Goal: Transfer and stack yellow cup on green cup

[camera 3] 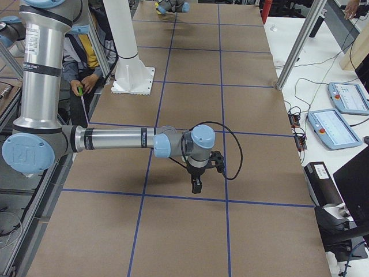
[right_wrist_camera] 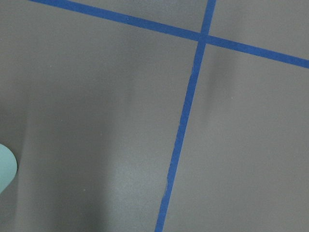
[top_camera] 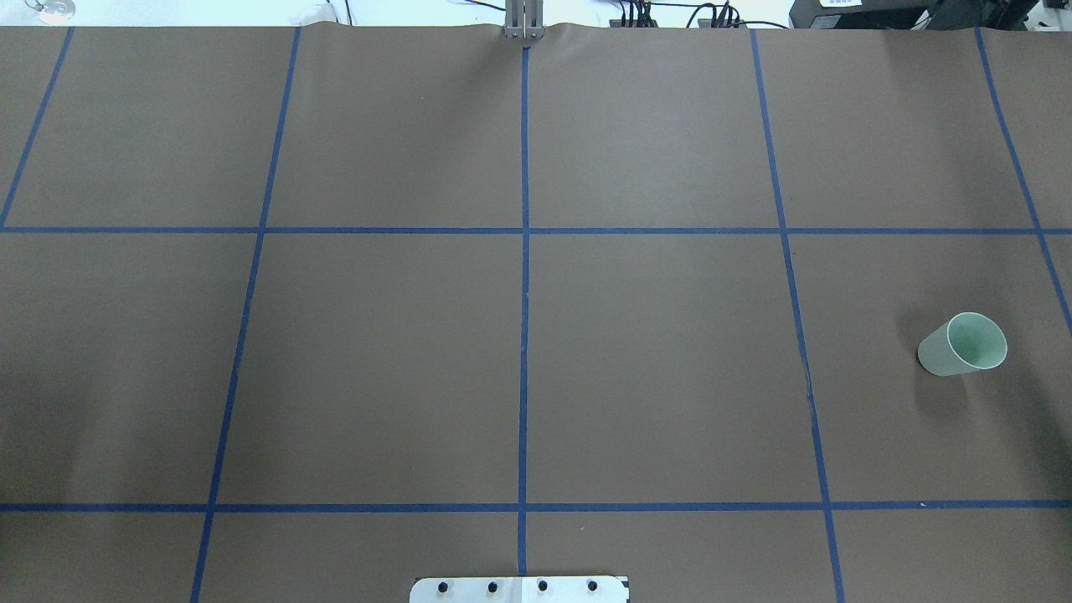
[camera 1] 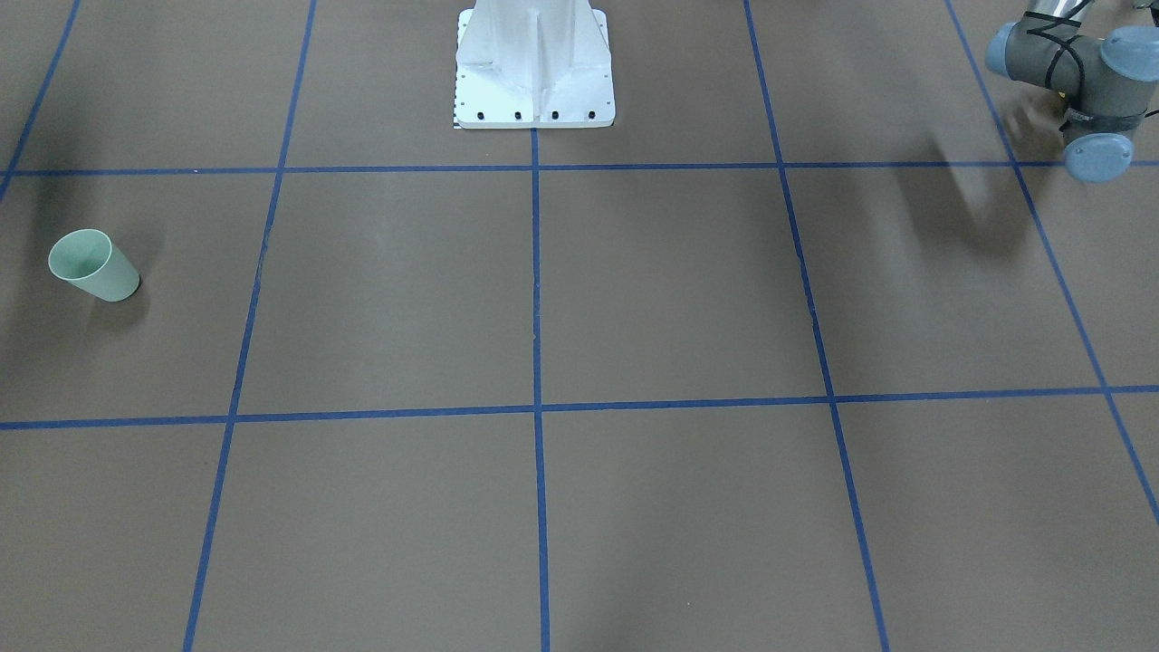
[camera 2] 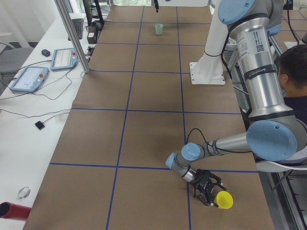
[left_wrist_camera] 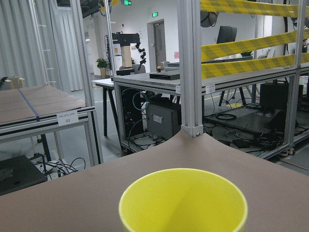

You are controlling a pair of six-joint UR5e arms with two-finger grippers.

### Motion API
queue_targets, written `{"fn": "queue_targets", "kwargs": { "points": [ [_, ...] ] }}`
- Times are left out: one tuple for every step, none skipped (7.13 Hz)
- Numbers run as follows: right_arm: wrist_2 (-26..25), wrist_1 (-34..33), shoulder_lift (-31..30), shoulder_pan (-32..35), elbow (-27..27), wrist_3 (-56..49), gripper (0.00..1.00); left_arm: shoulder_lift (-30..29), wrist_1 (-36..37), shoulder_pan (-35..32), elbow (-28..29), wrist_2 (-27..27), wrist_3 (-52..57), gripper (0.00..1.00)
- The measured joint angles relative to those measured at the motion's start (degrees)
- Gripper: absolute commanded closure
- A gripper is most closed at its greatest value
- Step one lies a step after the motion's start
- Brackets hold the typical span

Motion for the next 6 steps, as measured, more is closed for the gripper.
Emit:
{"fn": "queue_targets", "kwargs": {
  "points": [
    [0.0, 0.0, 0.0, -0.2, 0.0, 0.0, 0.0, 0.0, -0.8, 0.1, 1.0, -0.5, -0.5, 0.0],
    [0.0, 0.0, 0.0, -0.3, 0.0, 0.0, 0.0, 0.0, -1.7, 0.2, 2.3, -0.8, -1.0, 0.0],
    [0.0, 0.0, 0.0, -0.4, 0.0, 0.0, 0.0, 0.1, -2.5, 0.2, 3.6, -1.1, -1.1, 0.0],
    [0.0, 0.0, 0.0, -0.7, 0.0, 0.0, 0.0, 0.1, -3.1, 0.2, 4.6, -1.3, -1.2, 0.02],
    [0.0, 0.0, 0.1, -0.9, 0.1, 0.0, 0.0, 0.1, -3.5, 0.2, 5.2, -1.4, -1.3, 0.27],
    [0.0, 0.0, 0.1, -1.0, 0.1, 0.0, 0.0, 0.1, -3.8, 0.3, 5.4, -1.5, -1.3, 0.58]
  ]
}}
